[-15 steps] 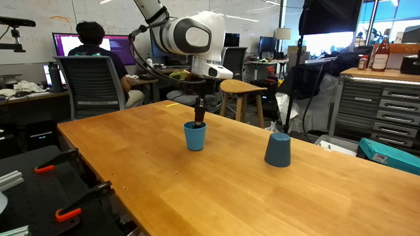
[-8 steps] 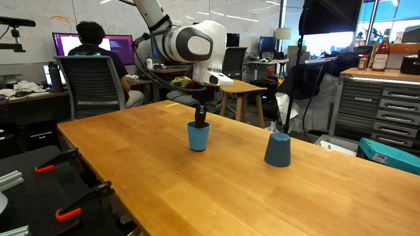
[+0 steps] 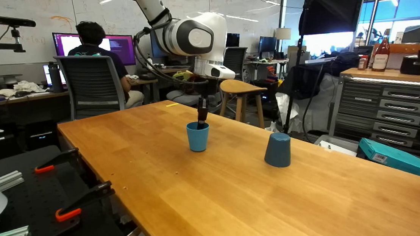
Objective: Pick up the object and put it in the cup
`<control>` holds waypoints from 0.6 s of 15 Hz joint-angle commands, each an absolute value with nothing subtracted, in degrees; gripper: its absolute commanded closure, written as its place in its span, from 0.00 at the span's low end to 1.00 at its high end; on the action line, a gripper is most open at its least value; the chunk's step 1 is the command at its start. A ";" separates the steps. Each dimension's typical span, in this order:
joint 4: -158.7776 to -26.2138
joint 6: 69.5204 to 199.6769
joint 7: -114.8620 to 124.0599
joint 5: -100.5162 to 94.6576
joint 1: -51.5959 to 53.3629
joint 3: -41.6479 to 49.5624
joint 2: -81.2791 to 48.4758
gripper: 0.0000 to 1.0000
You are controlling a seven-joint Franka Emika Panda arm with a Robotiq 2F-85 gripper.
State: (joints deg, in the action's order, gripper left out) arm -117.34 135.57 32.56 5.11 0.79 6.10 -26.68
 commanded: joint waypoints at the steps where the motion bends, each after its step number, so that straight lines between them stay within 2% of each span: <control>1: -119.98 135.76 30.63 5.65 0.82 6.38 -21.10 1.00; 5: -121.26 133.11 28.39 4.03 0.83 6.37 -14.96 0.93; 6: -121.53 131.91 27.07 2.30 1.09 6.51 -13.20 0.69; 7: -121.84 130.74 26.56 0.74 1.30 6.52 -11.38 0.68; 9: -121.60 127.87 24.10 -1.49 1.09 5.81 -8.37 0.53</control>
State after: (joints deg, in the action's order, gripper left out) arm -119.64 131.88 27.68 1.42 0.83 6.08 -14.76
